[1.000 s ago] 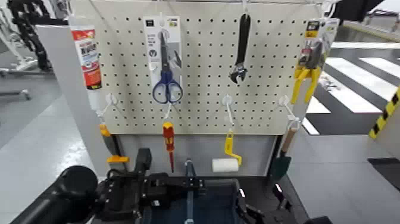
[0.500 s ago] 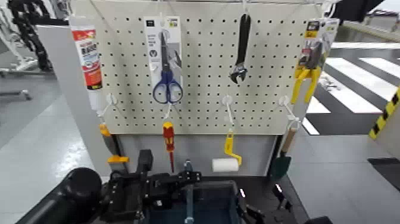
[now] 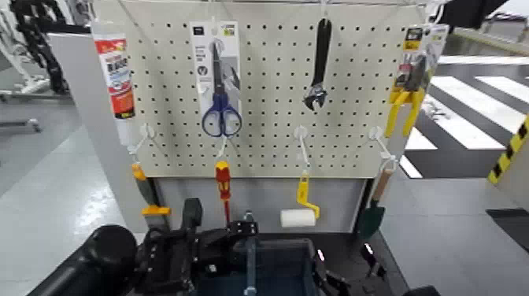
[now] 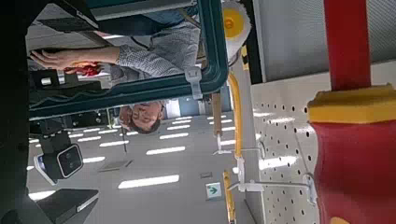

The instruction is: Place the crate on the table.

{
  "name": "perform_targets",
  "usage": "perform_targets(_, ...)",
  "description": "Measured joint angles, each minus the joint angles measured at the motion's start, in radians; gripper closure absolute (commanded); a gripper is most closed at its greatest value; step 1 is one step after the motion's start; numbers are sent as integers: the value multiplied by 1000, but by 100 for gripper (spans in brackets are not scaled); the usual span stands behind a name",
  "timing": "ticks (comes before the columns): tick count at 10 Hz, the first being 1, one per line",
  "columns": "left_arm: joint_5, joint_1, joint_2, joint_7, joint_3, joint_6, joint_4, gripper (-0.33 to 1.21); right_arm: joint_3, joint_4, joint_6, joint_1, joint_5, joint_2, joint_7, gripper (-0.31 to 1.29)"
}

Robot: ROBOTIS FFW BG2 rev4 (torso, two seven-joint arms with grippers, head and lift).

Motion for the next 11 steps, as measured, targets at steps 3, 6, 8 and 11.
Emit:
perform_targets(3, -2, 15, -3, 6, 16, -6, 1, 4, -2, 0, 1, 1, 0, 0, 0, 15)
perform_targets(6, -28, 113, -12, 195, 145, -20, -122, 6, -4, -2, 4, 4, 0, 0, -1, 15)
perform_targets(8, -49, 232, -35, 338, 270, -79, -289, 13, -6, -3, 5, 7, -3, 1, -1, 15)
perform_targets(11, -187, 379, -66, 421, 375, -197, -505, 13, -9, -5, 5, 9, -5, 0, -1, 15)
